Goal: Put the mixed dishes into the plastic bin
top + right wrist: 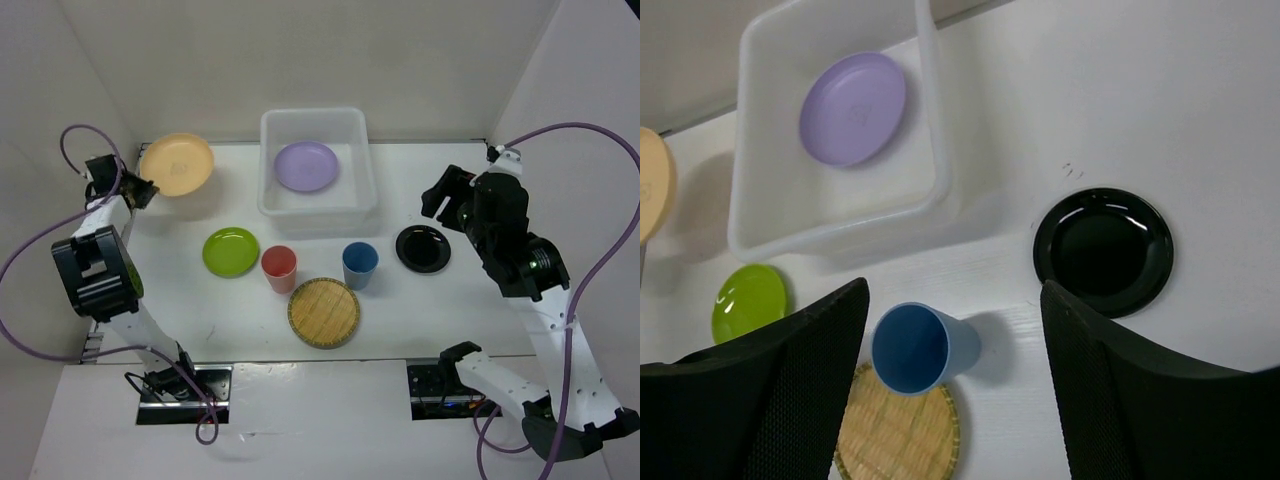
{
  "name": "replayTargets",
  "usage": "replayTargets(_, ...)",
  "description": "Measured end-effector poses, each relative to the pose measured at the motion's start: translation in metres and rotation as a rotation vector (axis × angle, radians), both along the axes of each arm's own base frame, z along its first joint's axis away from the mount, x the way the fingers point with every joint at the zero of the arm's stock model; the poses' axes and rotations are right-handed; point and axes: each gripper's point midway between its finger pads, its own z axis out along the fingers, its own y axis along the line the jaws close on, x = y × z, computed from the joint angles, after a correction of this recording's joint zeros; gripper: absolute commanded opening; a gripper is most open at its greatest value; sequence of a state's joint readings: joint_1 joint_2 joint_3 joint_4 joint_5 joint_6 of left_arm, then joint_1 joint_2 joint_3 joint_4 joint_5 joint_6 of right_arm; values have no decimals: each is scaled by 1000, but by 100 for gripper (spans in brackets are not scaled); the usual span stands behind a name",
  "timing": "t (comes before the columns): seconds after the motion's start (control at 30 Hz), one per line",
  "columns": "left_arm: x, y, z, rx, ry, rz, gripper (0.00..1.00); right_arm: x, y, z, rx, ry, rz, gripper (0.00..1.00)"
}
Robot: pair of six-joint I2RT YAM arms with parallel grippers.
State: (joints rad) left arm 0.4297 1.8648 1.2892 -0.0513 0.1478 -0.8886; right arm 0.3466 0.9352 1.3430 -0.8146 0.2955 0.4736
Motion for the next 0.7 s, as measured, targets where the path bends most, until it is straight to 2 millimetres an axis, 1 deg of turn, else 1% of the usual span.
replayTargets(0.1,-4,-5,70,88,-130,-21,0,1,2,3,20,-32,14,77)
replayTargets(0.17,-8,-16,118,151,-222,-48,0,3,5,3,31,-44,26,77)
replayTargets(0.23,-10,-36,156,193,-298,-97,0,6,8,0,37,-44,36,77)
replayTargets(0.27,-9,-51,174,205,-338,-132,0,7,10,-3,40,-40,44,77)
replayTargets(0.33,-3,-77,194,221,-383,-197,0,7,12,-7,44,-31,55,77)
replayTargets(0.4,6,-107,204,230,-403,-267,0,8,15,-10,48,-26,66,77)
replayTargets(0.5,22,-153,205,226,-404,-373,0,8,17,-9,57,-30,76,78)
replayTargets(0.57,34,-185,198,218,-390,-436,0,7,18,-8,64,-40,81,78)
replayTargets(0.7,60,-239,180,230,-338,-531,0,3,19,-10,77,-44,88,79)
